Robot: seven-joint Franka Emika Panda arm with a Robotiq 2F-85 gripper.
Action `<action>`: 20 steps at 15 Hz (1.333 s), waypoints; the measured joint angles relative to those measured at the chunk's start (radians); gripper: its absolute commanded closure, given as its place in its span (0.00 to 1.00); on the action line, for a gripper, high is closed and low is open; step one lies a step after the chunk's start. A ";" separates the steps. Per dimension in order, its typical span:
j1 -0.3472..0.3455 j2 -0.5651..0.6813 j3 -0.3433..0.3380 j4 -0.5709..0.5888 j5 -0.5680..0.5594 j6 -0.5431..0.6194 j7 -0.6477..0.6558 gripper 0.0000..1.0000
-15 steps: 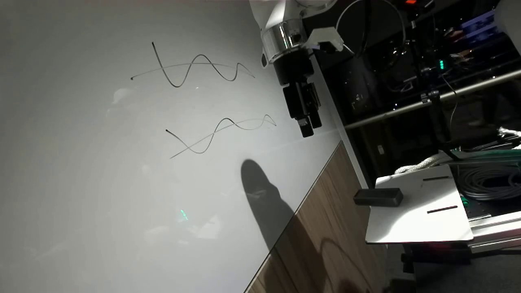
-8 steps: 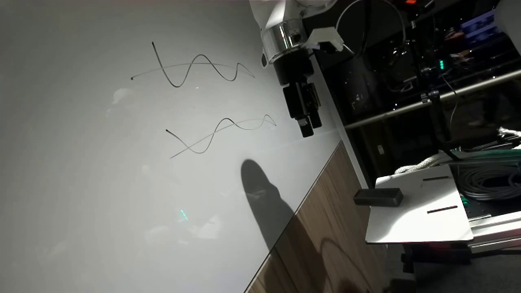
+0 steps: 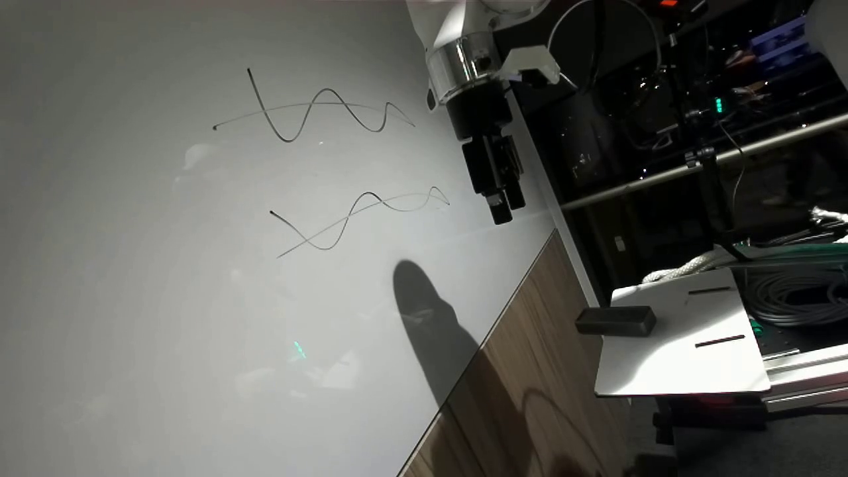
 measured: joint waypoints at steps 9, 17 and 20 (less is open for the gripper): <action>-0.078 -0.032 0.000 -0.109 -0.104 0.000 0.180 0.00; -0.115 -0.035 -0.003 -0.214 -0.114 0.038 0.268 0.00; -0.126 -0.034 -0.011 -0.242 -0.113 0.066 0.270 0.00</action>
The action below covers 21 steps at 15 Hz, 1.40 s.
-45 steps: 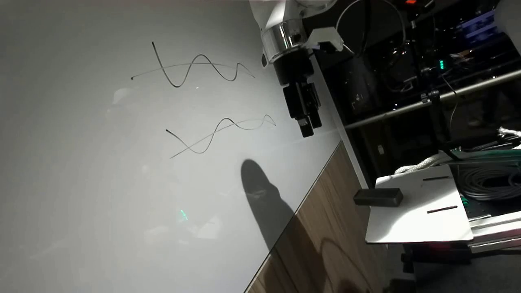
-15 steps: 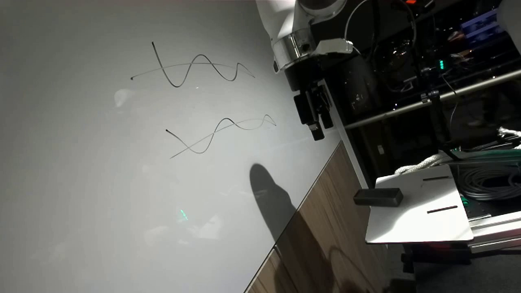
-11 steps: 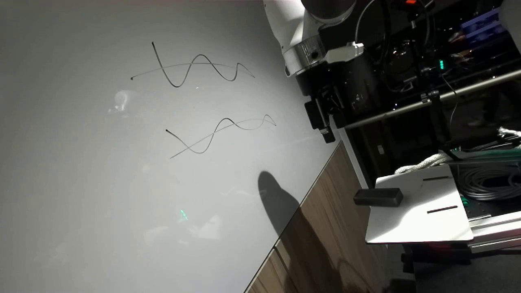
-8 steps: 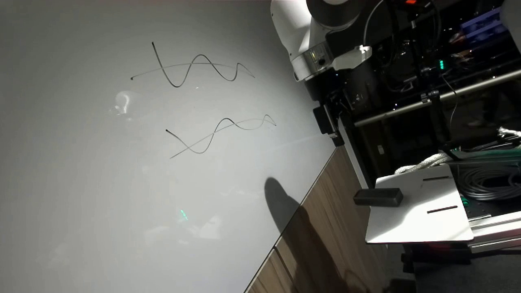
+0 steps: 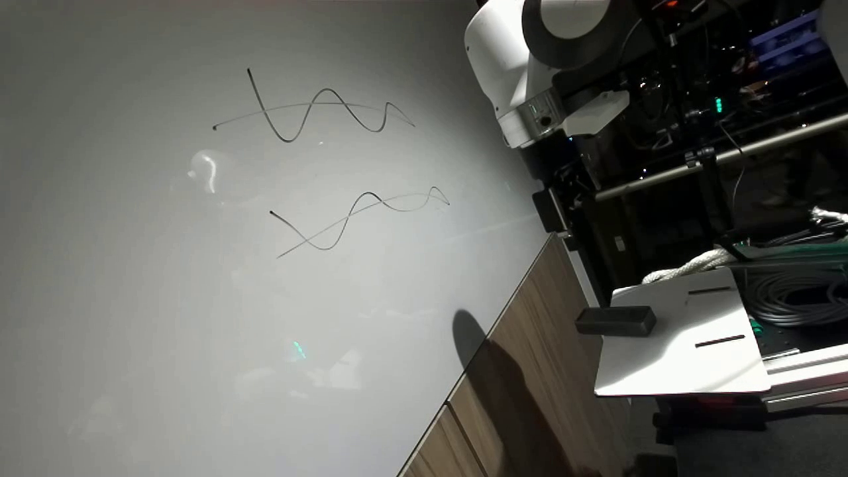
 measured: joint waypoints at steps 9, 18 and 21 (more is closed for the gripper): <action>-0.050 0.040 -0.022 -0.047 -0.011 0.121 -0.002 0.00; -0.080 0.178 -0.034 -0.061 -0.046 0.235 -0.002 0.00; -0.076 0.213 -0.034 -0.061 -0.048 0.254 -0.002 0.00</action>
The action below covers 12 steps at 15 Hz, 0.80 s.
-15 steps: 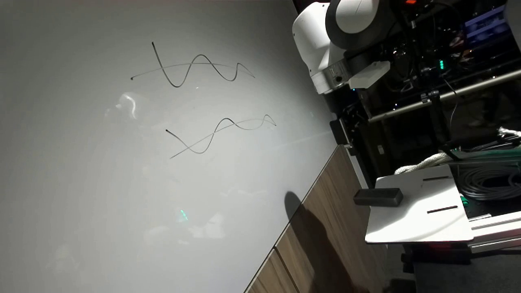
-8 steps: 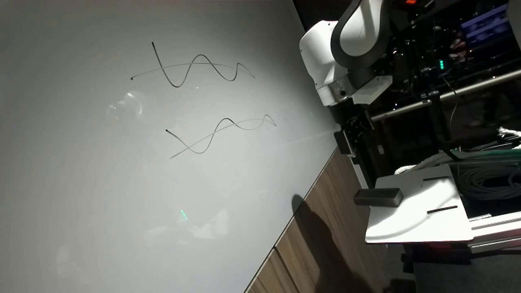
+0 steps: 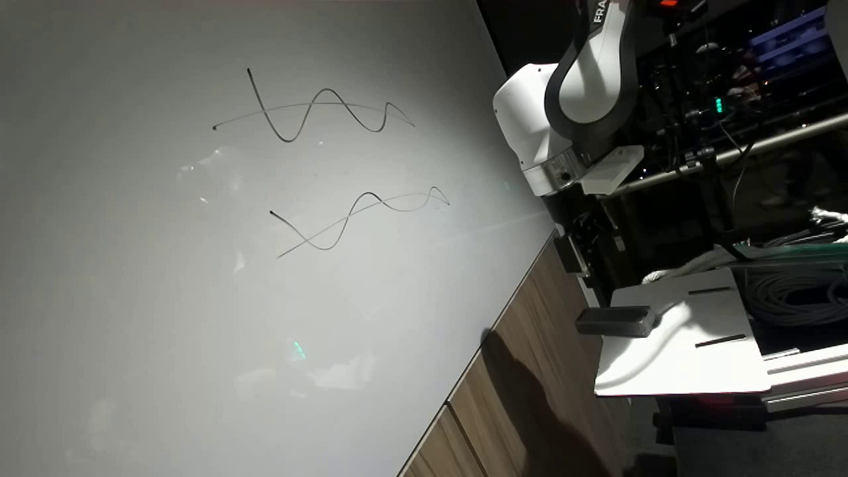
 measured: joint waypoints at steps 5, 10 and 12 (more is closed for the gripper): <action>0.009 0.039 0.000 0.002 0.000 0.019 0.000 0.00; 0.025 0.060 0.000 0.002 0.000 0.019 0.000 0.00; 0.033 0.061 0.000 0.001 0.000 0.019 0.001 0.00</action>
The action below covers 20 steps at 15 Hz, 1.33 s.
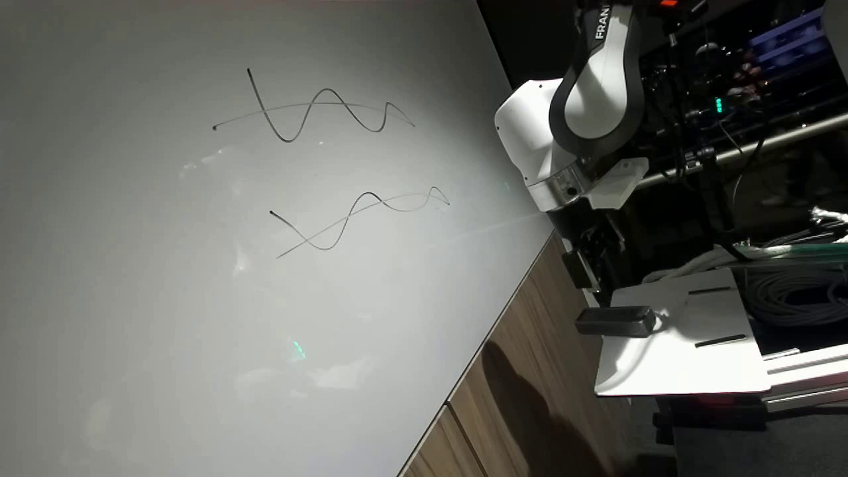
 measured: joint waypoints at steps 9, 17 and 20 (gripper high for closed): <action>0.010 0.023 -0.001 -0.006 -0.001 0.014 0.000 0.00; 0.010 0.078 -0.015 -0.005 -0.002 0.097 -0.013 0.00; 0.010 0.089 -0.025 -0.004 -0.004 0.112 -0.020 0.00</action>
